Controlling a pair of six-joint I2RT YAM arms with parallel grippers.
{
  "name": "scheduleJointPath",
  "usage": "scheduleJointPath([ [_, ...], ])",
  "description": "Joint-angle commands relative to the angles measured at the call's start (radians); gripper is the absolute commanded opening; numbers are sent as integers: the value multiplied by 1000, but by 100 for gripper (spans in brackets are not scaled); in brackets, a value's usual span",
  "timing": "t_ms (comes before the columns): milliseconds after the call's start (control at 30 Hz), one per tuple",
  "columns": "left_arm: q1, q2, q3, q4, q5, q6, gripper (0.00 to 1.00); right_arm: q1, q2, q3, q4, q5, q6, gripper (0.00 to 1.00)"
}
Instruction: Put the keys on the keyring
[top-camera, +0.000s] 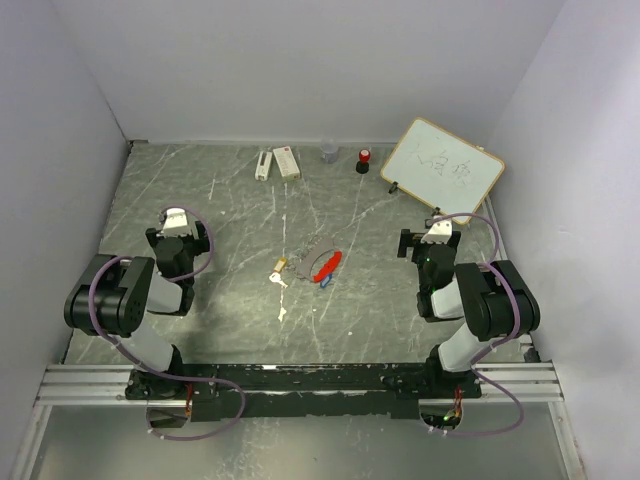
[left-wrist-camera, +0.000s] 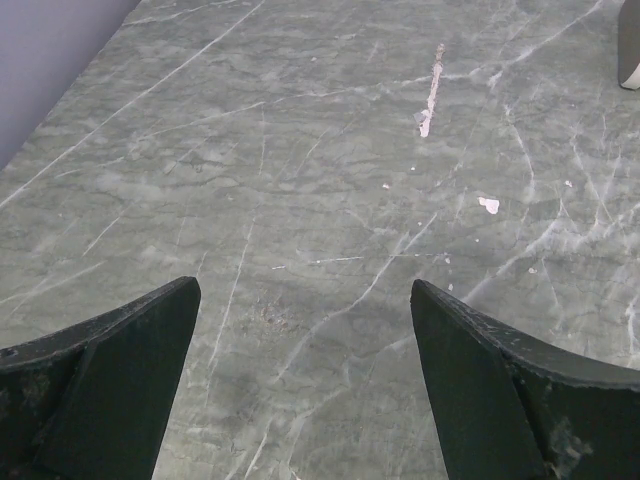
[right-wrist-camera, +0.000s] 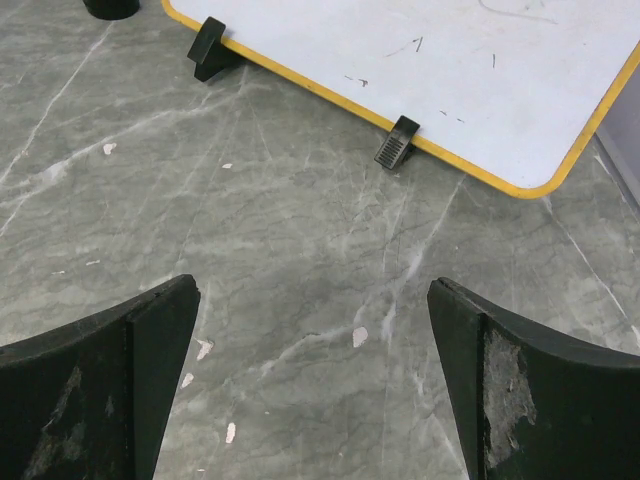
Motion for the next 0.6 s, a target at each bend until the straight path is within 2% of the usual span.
scheduleJointPath([
  [0,7,0,-4,9,-13,-6,98,-11,-2,5,23,3,-1,100],
  [567,7,-2,-5,10,-13,-8,98,-14,-15,0,34,-9,-9,100],
])
